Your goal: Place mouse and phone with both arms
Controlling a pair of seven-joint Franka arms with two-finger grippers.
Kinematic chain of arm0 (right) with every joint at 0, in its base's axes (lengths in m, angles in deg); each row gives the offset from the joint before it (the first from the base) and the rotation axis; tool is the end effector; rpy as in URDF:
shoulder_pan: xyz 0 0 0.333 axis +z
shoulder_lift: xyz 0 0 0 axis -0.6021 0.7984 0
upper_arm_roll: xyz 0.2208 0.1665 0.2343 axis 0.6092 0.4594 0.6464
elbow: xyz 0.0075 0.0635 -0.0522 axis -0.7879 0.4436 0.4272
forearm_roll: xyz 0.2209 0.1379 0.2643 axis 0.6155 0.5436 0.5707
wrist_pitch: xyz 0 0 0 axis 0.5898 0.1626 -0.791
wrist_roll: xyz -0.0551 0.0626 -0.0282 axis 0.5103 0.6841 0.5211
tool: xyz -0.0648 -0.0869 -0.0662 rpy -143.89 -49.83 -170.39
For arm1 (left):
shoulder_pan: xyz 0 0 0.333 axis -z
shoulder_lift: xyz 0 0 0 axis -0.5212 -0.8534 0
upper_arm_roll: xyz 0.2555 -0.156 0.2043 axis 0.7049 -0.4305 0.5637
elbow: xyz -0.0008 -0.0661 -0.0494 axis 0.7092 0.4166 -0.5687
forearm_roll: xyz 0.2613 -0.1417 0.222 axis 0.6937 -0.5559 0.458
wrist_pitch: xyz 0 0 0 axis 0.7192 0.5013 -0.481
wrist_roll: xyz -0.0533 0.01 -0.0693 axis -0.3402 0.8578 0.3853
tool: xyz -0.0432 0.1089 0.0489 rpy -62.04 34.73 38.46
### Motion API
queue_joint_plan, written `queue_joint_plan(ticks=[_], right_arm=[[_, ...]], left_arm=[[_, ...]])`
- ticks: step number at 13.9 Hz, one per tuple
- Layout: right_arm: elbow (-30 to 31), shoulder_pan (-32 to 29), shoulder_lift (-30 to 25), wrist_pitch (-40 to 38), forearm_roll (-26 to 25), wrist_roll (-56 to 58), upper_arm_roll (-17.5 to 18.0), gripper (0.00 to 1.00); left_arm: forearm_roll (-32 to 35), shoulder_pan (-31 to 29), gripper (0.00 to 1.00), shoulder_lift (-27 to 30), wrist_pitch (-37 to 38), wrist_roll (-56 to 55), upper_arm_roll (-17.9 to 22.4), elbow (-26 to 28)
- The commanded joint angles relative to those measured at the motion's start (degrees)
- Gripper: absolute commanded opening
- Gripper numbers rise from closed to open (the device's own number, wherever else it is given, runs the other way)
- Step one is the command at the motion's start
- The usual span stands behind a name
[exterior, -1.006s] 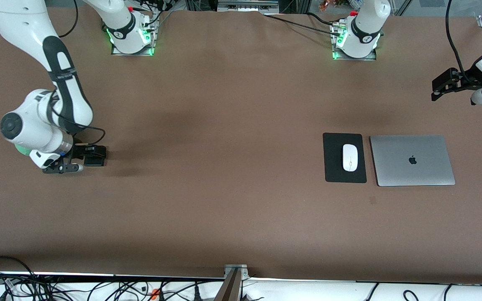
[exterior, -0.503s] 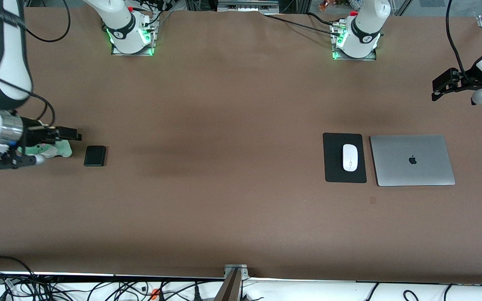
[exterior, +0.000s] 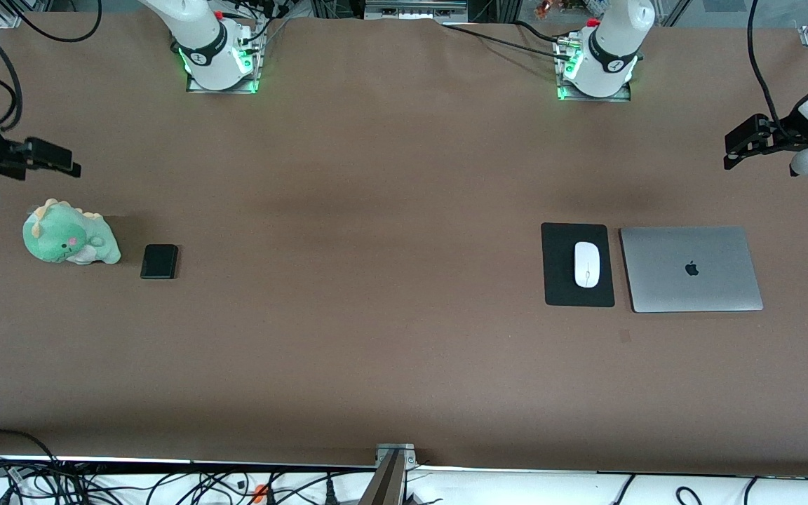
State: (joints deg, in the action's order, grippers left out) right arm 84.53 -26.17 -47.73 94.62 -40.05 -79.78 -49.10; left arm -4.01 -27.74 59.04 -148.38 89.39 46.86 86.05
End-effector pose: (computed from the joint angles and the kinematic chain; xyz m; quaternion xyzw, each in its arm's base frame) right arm 0.5271 -0.0289 0.6173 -0.9967 -0.0146 0.0746 0.0285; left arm 0.5109 0.0047 0.6399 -0.9980 0.0568 0.0127 0.0239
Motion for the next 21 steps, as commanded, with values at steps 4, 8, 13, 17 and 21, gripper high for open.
queue_joint_plan(ticks=[4, 8, 13, 17, 21], right_arm=[[-2.33, -4.88, -2.0, -1.18, -2.59, -1.87, 5.46, 1.0], [-3.58, -4.18, -1.38, -1.36, -2.76, -2.04, 5.47, 1.0], [-2.96, -4.44, 0.38, -0.57, -2.68, -2.13, 5.29, 1.0], [-3.31, -4.88, 0.81, -0.57, -2.67, -1.69, 5.03, 1.0], [-3.4, -4.88, 0.82, -0.57, -2.85, -2.04, 4.94, 1.0]], left_arm=[[-1.34, -0.25, 1.0, -0.54, 1.09, 0.23, 0.08, -1.44], [-1.34, -0.25, 1.0, -0.63, 1.09, 0.32, 0.08, -1.44], [-1.34, -0.25, 1.0, -0.54, 1.09, 0.41, 0.08, -1.44], [-1.34, -0.25, 1.0, -0.54, 1.09, 0.49, 0.08, -1.44], [-1.34, -0.25, 1.0, -0.54, 1.17, 0.49, 0.08, -1.44]])
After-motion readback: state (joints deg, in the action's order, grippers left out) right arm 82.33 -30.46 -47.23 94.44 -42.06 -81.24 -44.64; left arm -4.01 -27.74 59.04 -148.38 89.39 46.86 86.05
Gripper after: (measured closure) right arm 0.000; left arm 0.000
